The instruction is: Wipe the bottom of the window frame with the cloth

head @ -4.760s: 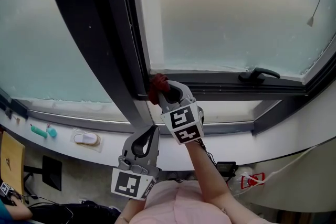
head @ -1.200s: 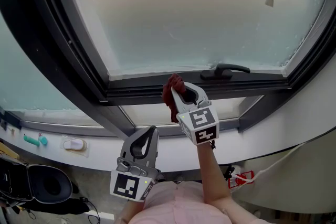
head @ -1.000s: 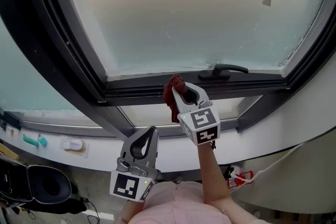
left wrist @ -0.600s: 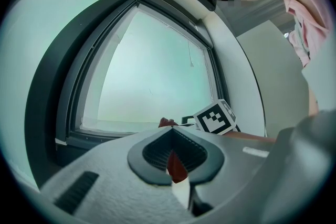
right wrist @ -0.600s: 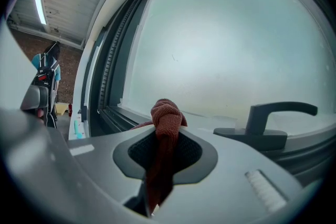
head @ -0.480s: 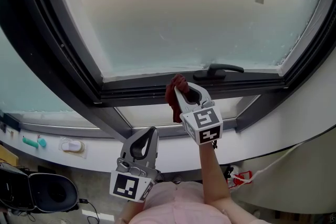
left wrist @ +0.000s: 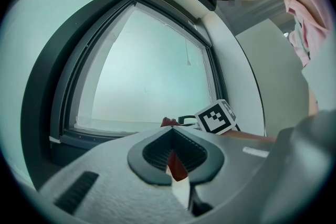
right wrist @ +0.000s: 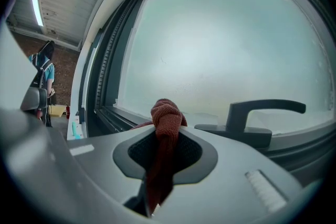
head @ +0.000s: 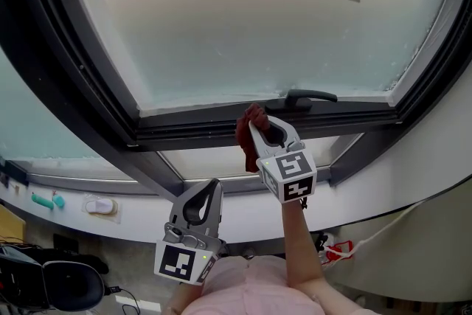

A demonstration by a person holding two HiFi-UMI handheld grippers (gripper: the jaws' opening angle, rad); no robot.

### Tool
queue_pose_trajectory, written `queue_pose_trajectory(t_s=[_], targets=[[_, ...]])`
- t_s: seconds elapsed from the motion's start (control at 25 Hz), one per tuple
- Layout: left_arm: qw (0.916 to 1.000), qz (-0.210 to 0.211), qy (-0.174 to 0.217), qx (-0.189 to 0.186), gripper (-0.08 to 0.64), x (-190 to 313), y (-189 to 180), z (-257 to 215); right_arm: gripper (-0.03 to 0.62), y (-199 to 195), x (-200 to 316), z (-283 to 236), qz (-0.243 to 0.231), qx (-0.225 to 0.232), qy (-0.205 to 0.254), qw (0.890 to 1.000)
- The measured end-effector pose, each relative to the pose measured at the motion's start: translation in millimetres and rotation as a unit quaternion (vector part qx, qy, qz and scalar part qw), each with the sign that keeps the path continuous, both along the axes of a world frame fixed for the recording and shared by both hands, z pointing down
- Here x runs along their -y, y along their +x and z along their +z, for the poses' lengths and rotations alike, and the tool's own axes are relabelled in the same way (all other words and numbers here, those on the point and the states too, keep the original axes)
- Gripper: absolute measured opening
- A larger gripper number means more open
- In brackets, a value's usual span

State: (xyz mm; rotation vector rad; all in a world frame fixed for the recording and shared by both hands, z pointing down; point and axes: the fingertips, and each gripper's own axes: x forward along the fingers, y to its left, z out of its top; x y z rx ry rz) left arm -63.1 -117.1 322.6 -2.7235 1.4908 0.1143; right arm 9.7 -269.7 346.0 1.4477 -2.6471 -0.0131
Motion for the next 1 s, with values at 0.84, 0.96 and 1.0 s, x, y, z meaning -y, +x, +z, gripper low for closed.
queue_pose_trajectory(t_s=[0.84, 0.96, 1.0], targets=[[0.9999, 0.016, 0.005, 0.001, -0.002, -1.2, 29.9, -3.2, 0.069, 61.3, 5.6, 2.2, 0.033, 0.015, -0.005, 0.999], [0.9998, 0.018, 0.005, 0.001, -0.002, -1.7, 34.0, -3.5, 0.07, 71.0, 6.4, 2.2, 0.039, 0.018, -0.005, 0.999], [0.9998, 0.019, 0.005, 0.001, -0.002, -1.9, 35.0, -3.7, 0.069, 74.3, 6.6, 2.3, 0.042, 0.019, -0.005, 0.999]])
